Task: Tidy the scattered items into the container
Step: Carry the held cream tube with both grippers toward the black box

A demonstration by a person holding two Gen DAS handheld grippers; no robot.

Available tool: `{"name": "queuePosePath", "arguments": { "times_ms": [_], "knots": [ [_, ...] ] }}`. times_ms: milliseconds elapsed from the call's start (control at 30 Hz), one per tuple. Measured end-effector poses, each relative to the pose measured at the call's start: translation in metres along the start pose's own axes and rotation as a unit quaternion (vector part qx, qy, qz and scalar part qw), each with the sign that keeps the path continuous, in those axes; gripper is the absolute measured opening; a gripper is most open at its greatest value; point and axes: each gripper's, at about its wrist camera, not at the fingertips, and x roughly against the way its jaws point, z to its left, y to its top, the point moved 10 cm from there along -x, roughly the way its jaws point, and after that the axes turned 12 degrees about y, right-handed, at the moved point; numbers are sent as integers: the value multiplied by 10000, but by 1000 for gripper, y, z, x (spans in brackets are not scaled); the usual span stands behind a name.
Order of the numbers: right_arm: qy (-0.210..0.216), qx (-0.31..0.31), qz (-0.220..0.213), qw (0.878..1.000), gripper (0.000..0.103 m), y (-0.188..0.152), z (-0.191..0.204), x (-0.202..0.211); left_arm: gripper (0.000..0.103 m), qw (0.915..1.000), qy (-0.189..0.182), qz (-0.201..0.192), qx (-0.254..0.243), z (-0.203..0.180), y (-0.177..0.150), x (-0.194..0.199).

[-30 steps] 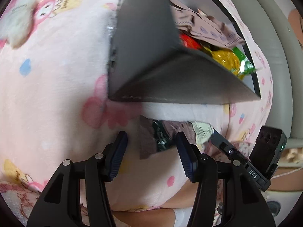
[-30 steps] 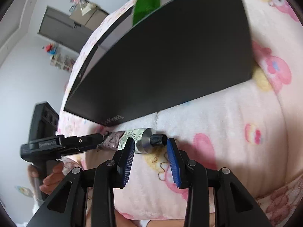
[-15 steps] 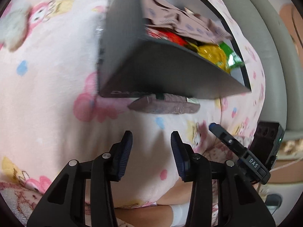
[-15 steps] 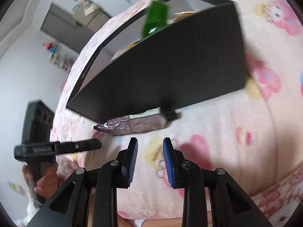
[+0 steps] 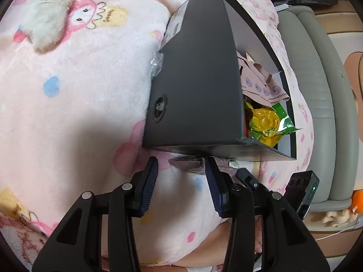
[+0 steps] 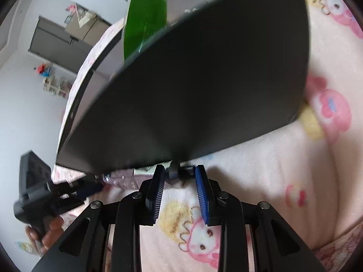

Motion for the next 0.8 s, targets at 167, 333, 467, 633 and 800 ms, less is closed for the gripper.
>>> {"name": "queuePosePath", "arguments": {
  "times_ms": [167, 333, 467, 633, 800],
  "knots": [
    [-4, -248, 304, 9992, 25, -18, -11, -1, 43, 10000, -31, 49, 29, 13, 3, 7],
    [203, -109, -223, 9995, 25, -4, 0, 20, 43, 9999, 98, 89, -26, 21, 7, 8],
    [33, -14, -284, 9996, 25, 11, -1, 13, 43, 9998, 140, 84, -61, 28, 11, 11],
    [110, -163, -83, 9998, 27, 5, -9, -1, 43, 9999, 110, 52, -5, 41, 15, 19],
    [263, -333, 154, 9990, 27, -10, -15, 4, 43, 9999, 113, 61, -24, 49, 17, 22]
  ]
}}
